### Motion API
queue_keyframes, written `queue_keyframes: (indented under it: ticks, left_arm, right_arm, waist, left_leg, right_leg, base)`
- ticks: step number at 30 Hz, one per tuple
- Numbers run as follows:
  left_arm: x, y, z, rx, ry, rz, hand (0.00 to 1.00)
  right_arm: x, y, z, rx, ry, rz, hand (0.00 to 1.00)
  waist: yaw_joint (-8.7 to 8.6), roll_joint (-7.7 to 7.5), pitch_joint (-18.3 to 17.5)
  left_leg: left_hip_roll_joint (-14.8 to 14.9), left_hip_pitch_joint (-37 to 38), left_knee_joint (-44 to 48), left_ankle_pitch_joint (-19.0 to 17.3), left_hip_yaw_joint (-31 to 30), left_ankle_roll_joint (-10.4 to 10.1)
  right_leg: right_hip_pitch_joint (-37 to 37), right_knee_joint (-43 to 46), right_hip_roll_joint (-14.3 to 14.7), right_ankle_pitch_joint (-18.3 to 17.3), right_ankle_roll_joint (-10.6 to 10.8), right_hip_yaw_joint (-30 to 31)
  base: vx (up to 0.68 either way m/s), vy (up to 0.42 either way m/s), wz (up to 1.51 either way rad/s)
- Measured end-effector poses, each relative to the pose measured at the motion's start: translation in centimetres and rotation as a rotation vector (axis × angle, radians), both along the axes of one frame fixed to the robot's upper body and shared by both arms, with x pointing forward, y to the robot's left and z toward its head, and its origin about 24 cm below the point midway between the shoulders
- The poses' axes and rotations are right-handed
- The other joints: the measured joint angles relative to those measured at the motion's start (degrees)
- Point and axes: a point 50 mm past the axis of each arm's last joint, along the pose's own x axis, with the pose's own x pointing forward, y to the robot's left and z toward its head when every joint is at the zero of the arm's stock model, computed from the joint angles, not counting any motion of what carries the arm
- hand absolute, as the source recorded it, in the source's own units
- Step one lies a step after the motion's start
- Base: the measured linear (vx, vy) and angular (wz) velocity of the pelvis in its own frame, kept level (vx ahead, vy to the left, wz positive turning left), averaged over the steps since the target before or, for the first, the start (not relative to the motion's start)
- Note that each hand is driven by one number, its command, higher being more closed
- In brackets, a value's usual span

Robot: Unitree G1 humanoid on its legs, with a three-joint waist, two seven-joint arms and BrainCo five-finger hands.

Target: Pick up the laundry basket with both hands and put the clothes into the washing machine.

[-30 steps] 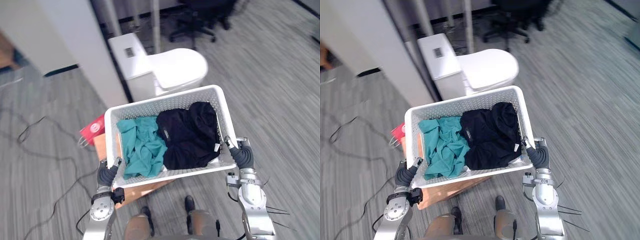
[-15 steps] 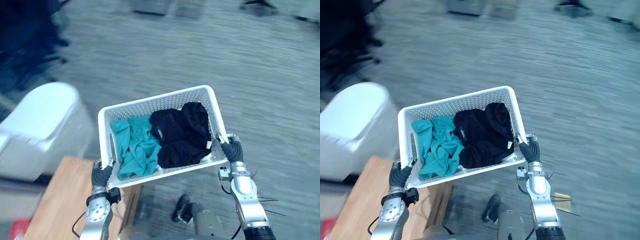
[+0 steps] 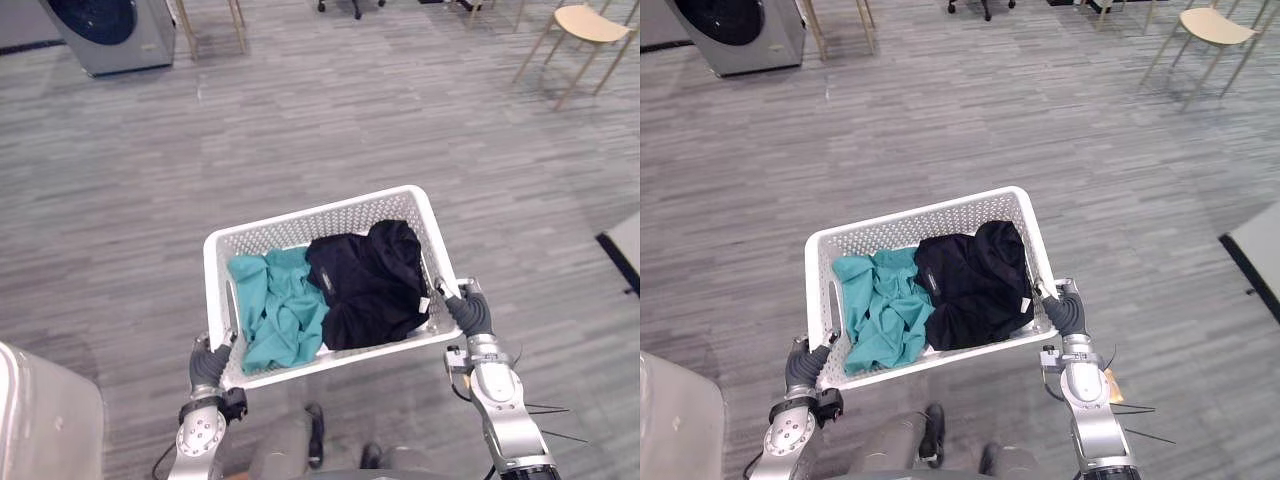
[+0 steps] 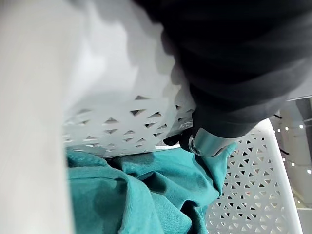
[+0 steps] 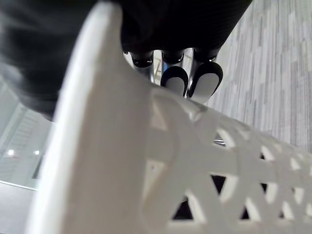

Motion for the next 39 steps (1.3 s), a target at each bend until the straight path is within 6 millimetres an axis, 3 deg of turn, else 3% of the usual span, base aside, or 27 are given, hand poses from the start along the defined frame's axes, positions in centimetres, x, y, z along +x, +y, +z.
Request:
queue_keyframes:
  ticks: [1,3,5,7,9,10,11,12,14,15,16,18,20,23,24,25,26,27,28,30,31,32,33,34,36,38,39]
  left_arm:
    - [-0.2,0.1,-0.2,0.011,0.020,-0.005,1.00]
    - [-0.3,0.5,-0.2,0.034,0.034,-0.012,1.00]
    - [-0.1,0.7,0.0,0.041,0.023,-0.015,1.00]
    - [0.2,0.6,0.2,0.042,0.014,-0.018,1.00]
    - [0.2,0.6,0.2,0.041,0.014,-0.019,1.00]
    - [0.1,0.6,0.1,0.045,0.018,-0.020,1.00]
    - [0.2,0.5,0.0,0.043,0.022,-0.023,1.00]
    - [0.5,-0.4,-0.5,0.008,0.029,-0.020,1.00]
    - [0.8,-0.7,-0.5,0.006,0.029,-0.031,1.00]
    - [0.6,-0.9,-0.9,-0.005,0.045,-0.027,1.00]
    - [0.5,-1.2,-1.2,-0.015,0.055,-0.032,1.00]
    - [0.5,-1.2,-1.2,-0.017,0.054,-0.032,1.00]
    - [0.5,-1.0,-1.1,-0.030,0.045,-0.018,1.00]
    - [0.6,-0.9,-0.7,-0.039,0.028,-0.005,1.00]
    - [0.6,-0.8,-0.6,-0.040,0.024,0.001,1.00]
    - [0.5,-0.7,-0.5,-0.038,0.017,0.007,1.00]
    - [0.5,-0.5,-0.4,-0.031,0.014,0.006,1.00]
    - [0.6,-0.5,-0.1,-0.023,0.002,0.002,1.00]
    - [0.9,-0.7,0.1,-0.025,-0.006,-0.003,1.00]
    - [0.7,-0.7,0.0,-0.018,0.002,-0.005,1.00]
    - [0.7,-0.5,0.0,-0.006,0.009,-0.009,1.00]
    - [0.6,-0.2,0.0,0.017,0.016,-0.017,1.00]
    - [0.5,-0.1,-0.1,0.024,0.023,-0.019,1.00]
    - [0.3,0.2,-0.1,0.039,0.032,-0.022,1.00]
    - [0.4,0.6,0.0,0.056,0.031,-0.028,1.00]
    - [0.8,0.6,0.2,0.061,0.019,-0.033,1.00]
    - [0.9,0.5,0.3,0.060,0.015,-0.036,1.00]
  right_arm:
    - [-0.3,-0.1,-0.7,0.007,0.033,-0.006,1.00]
    - [-0.3,0.3,-1.4,0.028,0.058,-0.008,1.00]
    - [-0.2,0.3,-1.2,0.029,0.046,0.005,1.00]
    - [0.0,0.2,-1.0,0.027,0.043,0.012,1.00]
    - [-0.3,0.2,-1.2,0.064,0.050,0.003,1.00]
    - [-0.7,0.2,-1.5,0.068,0.063,-0.002,1.00]
    - [-0.9,0.1,-1.7,0.066,0.072,-0.005,1.00]
    - [-0.7,-0.5,-1.6,0.044,0.082,-0.011,1.00]
    - [-0.5,-0.8,-1.5,0.028,0.084,-0.009,1.00]
    - [-0.4,-0.9,-1.3,0.018,0.080,-0.002,1.00]
    - [-0.6,-1.1,-1.4,0.027,0.087,-0.017,1.00]
    - [-0.6,-1.1,-1.3,0.046,0.082,-0.021,1.00]
    - [-0.4,-0.8,-0.7,0.049,0.053,-0.010,1.00]
    - [0.1,-0.7,-0.3,0.049,0.037,-0.001,1.00]
    - [0.4,-0.6,-0.3,0.049,0.035,0.002,1.00]
    - [0.6,-0.5,-0.5,0.055,0.042,0.001,1.00]
    - [0.6,-0.5,-0.7,0.058,0.051,-0.003,1.00]
    - [0.6,-0.5,-0.8,0.063,0.050,-0.009,1.00]
    - [0.6,-0.6,-0.7,0.059,0.047,-0.010,1.00]
    - [0.6,-0.7,-1.0,0.060,0.061,-0.013,1.00]
    - [0.6,-0.6,-1.4,0.075,0.073,-0.018,1.00]
    - [0.3,-0.3,-1.9,0.097,0.091,-0.028,1.00]
    - [0.0,-0.2,-2.2,0.107,0.103,-0.032,1.00]
    - [-0.4,0.0,-2.6,0.120,0.119,-0.033,1.00]
    - [-0.5,0.3,-2.6,0.125,0.117,-0.019,1.00]
    - [-0.5,0.3,-2.4,0.125,0.107,-0.016,1.00]
    - [-0.6,0.1,-2.4,0.122,0.106,-0.019,1.00]
  waist:
    - [-0.50,-0.08,0.2]
    - [-2.12,0.80,0.1]
    - [-2.91,2.06,0.0]
    - [-3.08,2.39,0.1]
    - [-4.36,2.13,0.0]
    - [-4.87,1.15,-0.4]
    - [-5.49,1.29,-0.4]
    - [-5.69,4.41,-0.4]
    - [-5.63,4.93,-0.2]
    - [-4.88,5.70,0.7]
    - [-4.10,6.89,1.2]
    - [-2.32,6.50,1.6]
    - [-0.91,6.36,1.7]
    - [0.62,5.68,2.2]
    - [0.64,5.76,2.1]
    - [0.91,5.35,2.0]
    - [0.99,4.39,1.6]
    - [0.41,2.88,1.0]
    - [0.38,2.72,1.0]
    - [0.99,2.26,0.9]
    - [0.43,1.51,1.3]
    - [0.16,0.65,1.3]
    - [0.09,0.61,1.4]
    - [-0.57,0.77,1.4]
    - [-2.32,1.30,1.0]
    - [-3.39,1.41,1.0]
    - [-4.54,1.42,1.0]
  left_leg:
    - [-1.7,4.3,-0.4,-1.9,-0.8,0.8]
    - [-2.6,10.7,-3.2,-3.2,-3.6,0.7]
    - [-1.2,15.2,-7.8,-3.7,-6.3,-0.2]
    - [0.8,18.3,-10.2,-5.0,-7.6,-2.5]
    - [2.9,21.2,-11.0,-6.8,-9.3,-5.8]
    - [3.4,23.3,-10.7,-8.6,-9.6,-8.8]
    - [4.0,24.4,-9.3,-9.5,-10.1,-9.7]
    - [6.9,23.2,-3.4,-9.3,-10.6,-10.9]
    - [7.9,17.0,12.6,-0.7,-9.4,-11.6]
    - [9.9,12.8,24.7,10.4,-7.2,-11.8]
    - [12.8,7.7,36.8,8.0,-5.0,-11.1]
    - [13.1,0.6,43.5,4.0,-1.5,-9.7]
    - [12.4,-5.9,39.1,0.7,1.4,-9.0]
    - [8.7,-12.4,14.9,0.3,2.5,-9.2]
    - [8.0,-12.7,5.8,2.2,2.3,-11.1]
    - [7.0,-11.3,-2.3,12.5,3.1,-8.7]
    - [5.3,-10.7,-1.8,12.3,3.7,-5.1]
    - [3.6,-12.0,2.3,9.5,3.6,-1.2]
    - [3.5,-12.8,6.3,6.4,3.9,0.2]
    - [3.0,-10.6,9.2,0.4,4.5,0.6]
    - [1.2,-6.7,8.3,-2.1,4.4,0.3]
    - [-0.6,-1.9,6.6,-4.3,4.3,-0.1]
    - [-1.2,0.9,5.3,-5.0,4.2,0.0]
    - [-2.1,6.5,1.6,-5.5,3.6,-0.1]
    - [-2.4,12.7,-4.5,-5.5,1.7,-0.1]
    - [-2.3,17.4,-8.9,-5.7,-0.3,-0.5]
    - [-1.8,20.3,-11.0,-6.2,-1.9,-1.5]
  right_leg:
    - [-3.9,13.6,-3.4,0.7,0.0,0.3]
    - [-7.9,19.9,-5.7,-1.0,-4.3,-1.9]
    - [-12.5,11.5,-5.4,-1.9,-5.6,-5.3]
    - [-16.0,-2.5,-2.7,0.0,-4.5,-5.5]
    - [-16.7,-20.0,0.8,8.4,-4.5,-3.5]
    - [-16.6,-26.4,1.7,16.6,-5.1,-1.9]
    - [-16.5,-24.2,1.5,21.7,-6.6,-1.0]
    - [-16.9,-17.9,3.0,16.3,-8.6,-3.2]
    - [-15.3,-13.9,3.8,10.5,-8.9,-3.8]
    - [-10.2,-15.8,5.1,8.3,-9.1,-3.5]
    - [-3.9,-20.1,6.8,7.7,-9.2,-3.4]
    - [4.1,-27.2,7.3,7.7,-9.1,-1.8]
    - [9.8,-32.8,7.0,7.6,-9.0,-0.6]
    - [17.0,-37.9,4.5,5.0,-5.9,0.5]
    - [18.9,-38.7,3.9,4.0,-4.3,0.4]
    - [22.2,-39.7,2.8,1.7,-2.2,0.5]
    - [23.3,-40.0,1.4,1.1,-1.4,0.5]
    - [24.6,-40.1,-0.4,1.2,-1.1,-0.2]
    - [24.8,-38.2,-1.2,1.2,-0.7,-0.1]
    - [20.5,-23.5,-3.2,-0.6,2.6,1.5]
    - [14.9,-7.2,-5.3,0.9,5.3,4.4]
    - [9.4,9.7,-6.5,1.5,5.3,6.9]
    - [7.0,15.5,-6.8,1.1,4.6,6.9]
    - [2.3,21.5,-7.1,-0.3,1.9,5.6]
    - [-5.2,19.7,-6.1,-2.7,-2.1,1.5]
    - [-12.7,10.8,-4.1,-3.1,-3.1,-1.1]
    - [-15.9,-0.6,-1.6,-1.0,-2.9,-0.6]
  base:
    - [0.57,0.146,0.53]
    - [0.60,0.051,0.66]
    - [0.65,-0.016,0.52]
    - [0.61,-0.081,0.37]
    - [0.65,-0.162,0.55]
    - [0.55,-0.192,0.59]
    - [0.85,-0.285,0.45]
    - [0.81,-0.283,0.27]
    - [0.74,-0.237,-0.01]
    - [0.66,-0.160,-0.22]
    - [0.65,-0.126,-0.23]
    - [0.62,-0.046,-0.27]
    - [0.58,0.027,-0.25]
    - [0.56,0.136,-0.15]
    - [0.59,0.229,-0.08]
    - [0.75,0.283,-0.05]
    - [0.65,0.246,0.17]
    - [0.71,0.243,0.34]
    - [0.70,0.257,0.22]
    - [0.65,0.263,-0.07]
    - [0.61,0.248,0.05]
    - [0.61,0.233,0.08]
    - [0.65,0.181,0.08]
    - [0.52,0.125,0.09]
    - [0.66,0.116,0.32]
    - [0.61,0.037,0.50]
    - [0.79,-0.030,0.70]
